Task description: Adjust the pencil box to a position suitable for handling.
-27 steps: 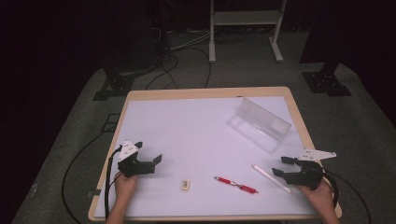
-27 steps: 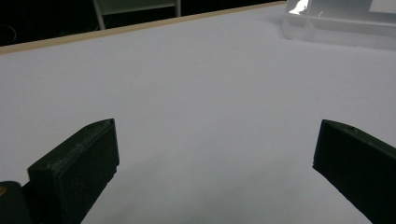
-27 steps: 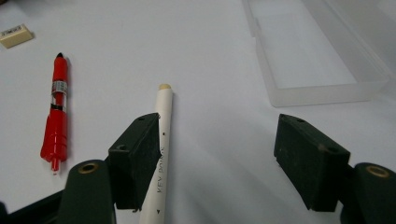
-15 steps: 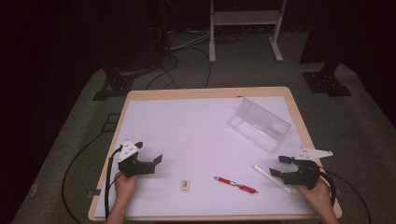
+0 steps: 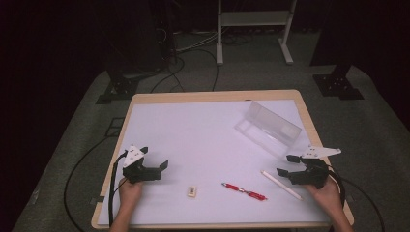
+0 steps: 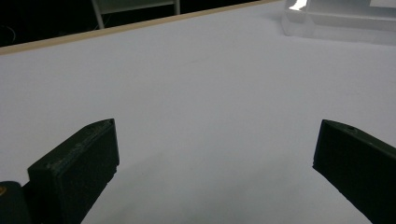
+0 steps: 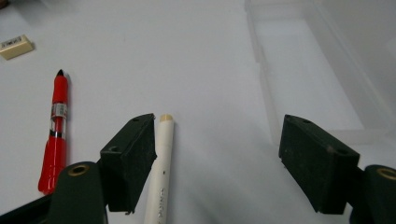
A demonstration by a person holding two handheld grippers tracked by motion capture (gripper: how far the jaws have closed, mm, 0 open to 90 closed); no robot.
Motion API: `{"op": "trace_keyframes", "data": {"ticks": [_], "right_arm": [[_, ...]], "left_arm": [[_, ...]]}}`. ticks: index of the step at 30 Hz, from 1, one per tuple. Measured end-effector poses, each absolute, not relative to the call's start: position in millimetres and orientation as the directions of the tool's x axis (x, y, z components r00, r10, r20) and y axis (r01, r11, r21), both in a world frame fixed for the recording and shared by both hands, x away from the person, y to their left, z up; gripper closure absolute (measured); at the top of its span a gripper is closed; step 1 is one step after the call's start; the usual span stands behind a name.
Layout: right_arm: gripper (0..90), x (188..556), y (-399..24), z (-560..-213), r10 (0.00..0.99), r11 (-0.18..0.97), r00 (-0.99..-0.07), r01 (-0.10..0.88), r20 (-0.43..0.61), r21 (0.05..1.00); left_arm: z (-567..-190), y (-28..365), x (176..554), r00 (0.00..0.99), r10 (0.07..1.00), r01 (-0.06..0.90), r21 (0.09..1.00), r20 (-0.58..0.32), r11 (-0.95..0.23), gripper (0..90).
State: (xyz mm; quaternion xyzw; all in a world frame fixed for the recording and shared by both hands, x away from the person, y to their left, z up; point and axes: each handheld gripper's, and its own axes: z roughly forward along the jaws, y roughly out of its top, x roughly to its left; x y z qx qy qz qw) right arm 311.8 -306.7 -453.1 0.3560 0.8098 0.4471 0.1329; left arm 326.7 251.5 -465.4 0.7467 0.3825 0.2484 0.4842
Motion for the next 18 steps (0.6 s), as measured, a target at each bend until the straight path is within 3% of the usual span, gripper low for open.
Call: {"op": "trace_keyframes", "data": {"ticks": [18], "right_arm": [[23.6,332.6,-291.4,-432.2,0.692,0.388,-0.717,0.469,0.086,0.794]], "left_arm": [[-465.6,250.4,326.0,0.590,0.807,0.324,0.915,0.004,-0.241,0.0]]}}
